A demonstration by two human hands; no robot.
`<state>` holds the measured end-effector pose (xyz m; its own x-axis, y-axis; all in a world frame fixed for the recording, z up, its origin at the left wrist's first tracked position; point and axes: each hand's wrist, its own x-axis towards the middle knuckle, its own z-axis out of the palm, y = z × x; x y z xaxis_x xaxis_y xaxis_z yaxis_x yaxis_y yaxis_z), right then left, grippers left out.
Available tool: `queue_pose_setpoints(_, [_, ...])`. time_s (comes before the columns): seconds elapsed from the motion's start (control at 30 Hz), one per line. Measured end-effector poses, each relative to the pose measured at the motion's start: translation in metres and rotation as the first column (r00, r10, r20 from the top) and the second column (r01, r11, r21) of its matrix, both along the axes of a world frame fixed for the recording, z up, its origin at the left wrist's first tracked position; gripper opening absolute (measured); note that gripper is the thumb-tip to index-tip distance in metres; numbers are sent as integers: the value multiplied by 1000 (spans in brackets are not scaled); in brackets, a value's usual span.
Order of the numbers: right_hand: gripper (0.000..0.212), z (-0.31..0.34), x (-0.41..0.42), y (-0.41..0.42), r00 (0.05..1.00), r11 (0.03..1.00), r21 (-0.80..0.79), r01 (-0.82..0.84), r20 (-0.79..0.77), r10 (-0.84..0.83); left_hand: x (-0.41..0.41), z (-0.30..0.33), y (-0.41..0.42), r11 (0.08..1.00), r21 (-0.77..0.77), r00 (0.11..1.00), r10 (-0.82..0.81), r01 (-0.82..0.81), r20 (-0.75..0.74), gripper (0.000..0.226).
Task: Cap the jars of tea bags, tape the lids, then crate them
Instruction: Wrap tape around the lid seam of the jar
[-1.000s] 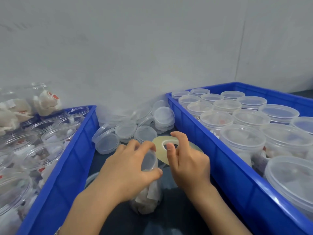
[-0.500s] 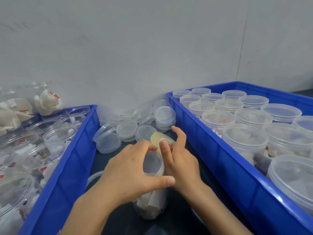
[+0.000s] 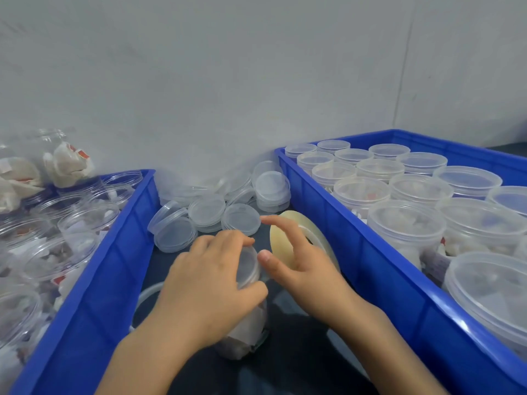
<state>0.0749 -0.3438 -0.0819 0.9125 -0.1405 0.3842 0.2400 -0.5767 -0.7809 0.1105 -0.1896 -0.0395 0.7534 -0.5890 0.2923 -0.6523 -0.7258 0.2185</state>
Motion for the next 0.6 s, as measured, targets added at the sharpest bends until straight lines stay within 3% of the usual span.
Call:
queue_pose_setpoints(0.23, [66,7,-5,-19,988,987,-113,-117,-117,104,11,3,5,996,-70,997,54,-58,-59,60])
queue_pose_setpoints(0.43, [43,10,-11,-29,996,981,-191,-22,-94,4,8,-3,0,998,-54,999,36,-36,-8,57])
queue_pose_setpoints(0.6, [49,3,-6,-22,990,952,-281,118,-45,-135,8,-5,-1,999,-6,998,43,-42,38,57])
